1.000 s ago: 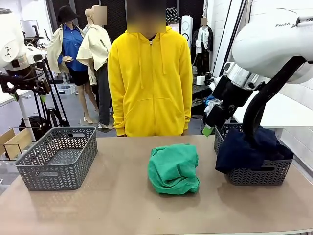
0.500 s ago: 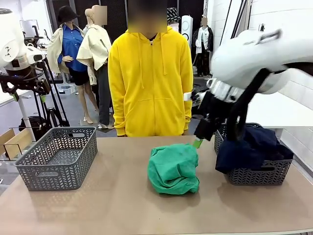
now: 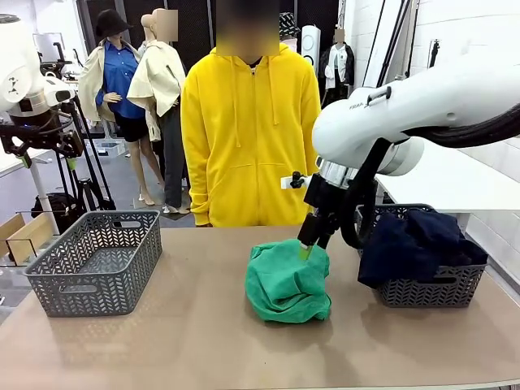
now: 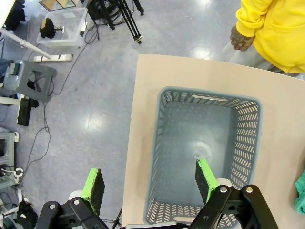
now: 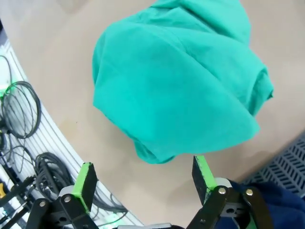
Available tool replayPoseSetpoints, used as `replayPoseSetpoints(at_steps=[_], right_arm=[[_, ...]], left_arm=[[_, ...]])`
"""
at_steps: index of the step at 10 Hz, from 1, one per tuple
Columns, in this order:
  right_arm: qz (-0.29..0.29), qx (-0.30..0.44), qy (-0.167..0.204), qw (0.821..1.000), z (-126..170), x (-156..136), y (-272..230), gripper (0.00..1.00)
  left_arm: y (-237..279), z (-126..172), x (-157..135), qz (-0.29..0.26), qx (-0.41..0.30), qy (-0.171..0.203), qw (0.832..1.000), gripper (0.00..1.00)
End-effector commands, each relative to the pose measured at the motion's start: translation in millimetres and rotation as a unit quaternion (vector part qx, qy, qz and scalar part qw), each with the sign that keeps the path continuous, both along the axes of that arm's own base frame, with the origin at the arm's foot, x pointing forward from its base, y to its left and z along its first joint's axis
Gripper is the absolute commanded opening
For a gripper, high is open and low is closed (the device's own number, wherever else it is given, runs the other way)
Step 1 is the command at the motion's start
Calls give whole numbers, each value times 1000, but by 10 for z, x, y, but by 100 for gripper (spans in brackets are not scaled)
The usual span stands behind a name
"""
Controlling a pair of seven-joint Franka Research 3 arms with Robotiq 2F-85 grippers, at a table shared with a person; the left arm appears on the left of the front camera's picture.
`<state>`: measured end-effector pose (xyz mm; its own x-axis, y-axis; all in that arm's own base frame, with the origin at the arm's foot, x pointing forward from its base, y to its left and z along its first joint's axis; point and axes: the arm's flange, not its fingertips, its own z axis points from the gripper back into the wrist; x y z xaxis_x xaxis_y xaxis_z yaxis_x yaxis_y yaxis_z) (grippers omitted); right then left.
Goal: Sort the tops and bottoms.
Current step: Lift clothes from the center of the table with your right hand.
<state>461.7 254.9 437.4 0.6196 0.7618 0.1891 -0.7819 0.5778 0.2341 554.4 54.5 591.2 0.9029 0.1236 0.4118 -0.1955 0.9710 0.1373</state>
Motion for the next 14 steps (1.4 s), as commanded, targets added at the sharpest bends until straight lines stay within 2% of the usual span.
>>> replayPoseSetpoints(at_steps=[1, 4, 6, 11, 14], right_arm=[[-6, -6, -9, 1000, -92, 15, 108, 100], [-32, -47, -72, 996, -264, 68, 213, 100], [-34, -67, -97, 992, -320, 146, 266, 100], [6, -69, -51, 996, -585, 310, 432, 100], [4, -86, -29, 996, -820, 341, 528, 100]], left_arm=[[9, 26, 15, 5, 5, 1, 1000, 100], [9, 26, 15, 5, 5, 1, 1000, 100], [9, 26, 15, 5, 5, 1, 1000, 100], [9, 26, 15, 5, 5, 1, 1000, 100], [9, 26, 15, 5, 5, 1, 1000, 100]])
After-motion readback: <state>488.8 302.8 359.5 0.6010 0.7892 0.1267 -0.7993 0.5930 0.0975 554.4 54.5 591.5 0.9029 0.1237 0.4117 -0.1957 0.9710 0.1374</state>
